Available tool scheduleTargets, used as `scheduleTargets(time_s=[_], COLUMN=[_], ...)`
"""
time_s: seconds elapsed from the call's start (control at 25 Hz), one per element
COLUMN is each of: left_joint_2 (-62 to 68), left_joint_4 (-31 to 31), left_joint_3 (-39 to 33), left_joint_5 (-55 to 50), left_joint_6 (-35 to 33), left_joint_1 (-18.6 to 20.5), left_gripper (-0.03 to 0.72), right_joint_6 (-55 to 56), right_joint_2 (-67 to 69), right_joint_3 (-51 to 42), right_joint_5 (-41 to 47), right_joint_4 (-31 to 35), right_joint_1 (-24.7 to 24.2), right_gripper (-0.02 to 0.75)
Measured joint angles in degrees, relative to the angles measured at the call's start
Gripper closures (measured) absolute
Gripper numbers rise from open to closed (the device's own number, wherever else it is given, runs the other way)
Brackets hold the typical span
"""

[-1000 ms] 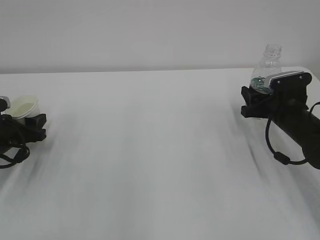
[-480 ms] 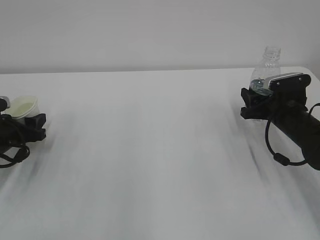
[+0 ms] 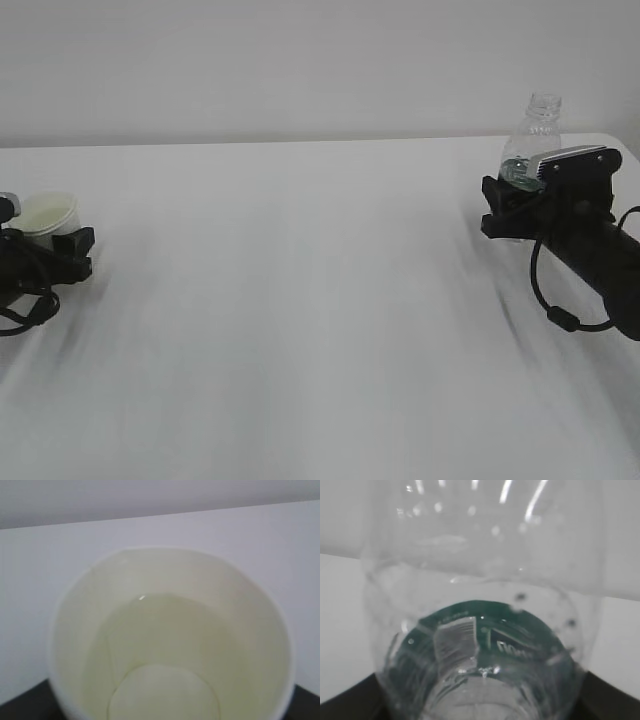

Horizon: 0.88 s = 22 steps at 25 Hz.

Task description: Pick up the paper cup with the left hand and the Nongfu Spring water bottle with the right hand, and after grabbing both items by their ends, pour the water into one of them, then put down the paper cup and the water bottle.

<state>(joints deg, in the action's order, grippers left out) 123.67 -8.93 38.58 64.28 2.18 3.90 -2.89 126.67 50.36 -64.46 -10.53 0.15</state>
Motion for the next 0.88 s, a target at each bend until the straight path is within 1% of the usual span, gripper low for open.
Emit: scheduleTargets(time_s=[0.12, 0.24, 0.72, 0.88], left_joint_2=[0.0, 0.0, 0.0, 0.0], left_joint_4=[0.0, 0.0, -0.13, -0.6], left_joint_3=[0.0, 0.21, 0.25, -1.0], left_joint_5=[0.35, 0.94, 1.09, 1.32], left_joint_6=[0.0, 0.0, 0.0, 0.0], left_joint_1=[0.0, 0.0, 0.0, 0.0], left_gripper=[0.145, 0.123, 0.112, 0.112], right_joint_6=[0.0, 0.0, 0.0, 0.0], right_joint_2=[0.0, 0.0, 0.0, 0.0], right_joint_3=[0.0, 0.0, 0.0, 0.0], right_joint_5=[0.0, 0.0, 0.0, 0.0], right_joint_4=[0.0, 0.0, 0.0, 0.0], right_joint_1=[0.0, 0.0, 0.0, 0.0], right_gripper=[0.27, 0.27, 0.27, 0.27])
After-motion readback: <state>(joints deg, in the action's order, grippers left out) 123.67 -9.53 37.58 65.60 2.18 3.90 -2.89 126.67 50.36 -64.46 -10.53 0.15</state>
